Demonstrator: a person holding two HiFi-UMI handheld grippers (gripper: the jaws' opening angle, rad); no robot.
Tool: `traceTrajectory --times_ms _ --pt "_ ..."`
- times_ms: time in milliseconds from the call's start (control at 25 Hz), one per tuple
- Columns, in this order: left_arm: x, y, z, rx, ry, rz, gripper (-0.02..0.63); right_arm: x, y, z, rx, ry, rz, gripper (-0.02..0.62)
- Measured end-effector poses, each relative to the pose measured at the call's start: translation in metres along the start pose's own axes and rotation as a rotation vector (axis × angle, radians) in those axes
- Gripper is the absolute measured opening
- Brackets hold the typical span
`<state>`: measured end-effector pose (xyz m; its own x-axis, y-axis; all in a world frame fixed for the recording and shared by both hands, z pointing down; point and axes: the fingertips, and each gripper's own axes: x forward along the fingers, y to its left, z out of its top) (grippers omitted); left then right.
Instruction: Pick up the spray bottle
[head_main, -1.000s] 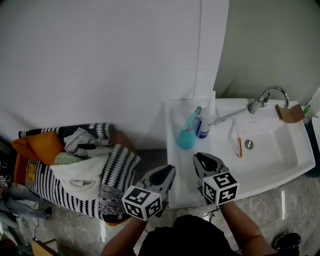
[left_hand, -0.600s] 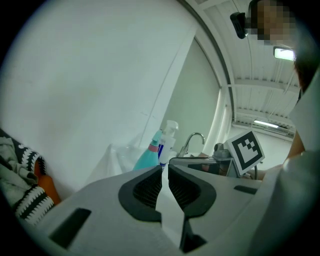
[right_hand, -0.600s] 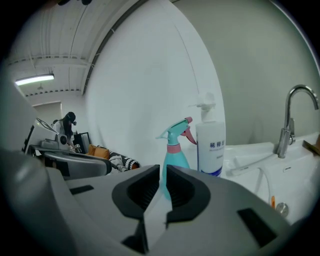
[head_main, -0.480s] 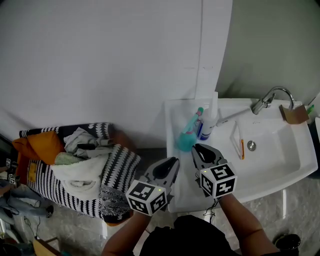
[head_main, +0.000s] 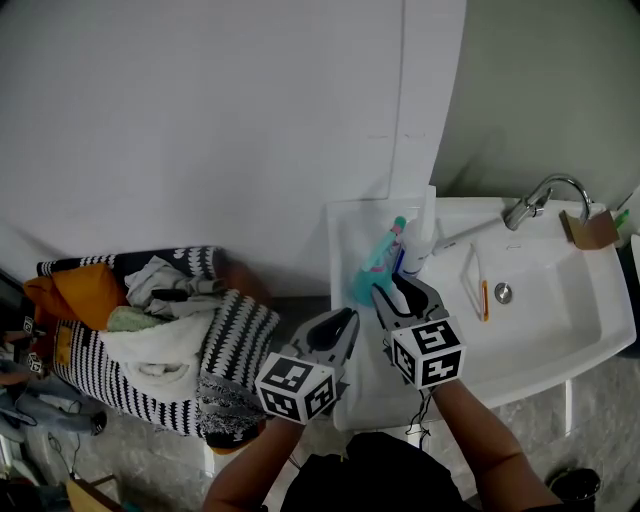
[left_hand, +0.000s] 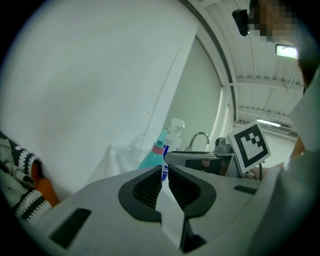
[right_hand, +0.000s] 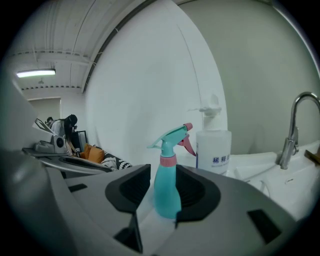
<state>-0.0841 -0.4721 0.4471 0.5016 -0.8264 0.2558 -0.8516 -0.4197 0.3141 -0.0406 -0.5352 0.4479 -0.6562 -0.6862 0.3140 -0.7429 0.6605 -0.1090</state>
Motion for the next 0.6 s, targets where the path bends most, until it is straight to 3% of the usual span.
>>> traceTrajectory --times_ms 240,600 --pt "0.004 0.006 0.001 -0.015 -0.009 0.018 0.039 0.016 -0.006 0.003 -0.03 -0.006 -0.027 0.192" --pt "0.003 0.017 0.0 -0.032 -0.022 0.068 0.04 0.04 -0.005 0.009 -0.095 0.001 -0.097 0.213"
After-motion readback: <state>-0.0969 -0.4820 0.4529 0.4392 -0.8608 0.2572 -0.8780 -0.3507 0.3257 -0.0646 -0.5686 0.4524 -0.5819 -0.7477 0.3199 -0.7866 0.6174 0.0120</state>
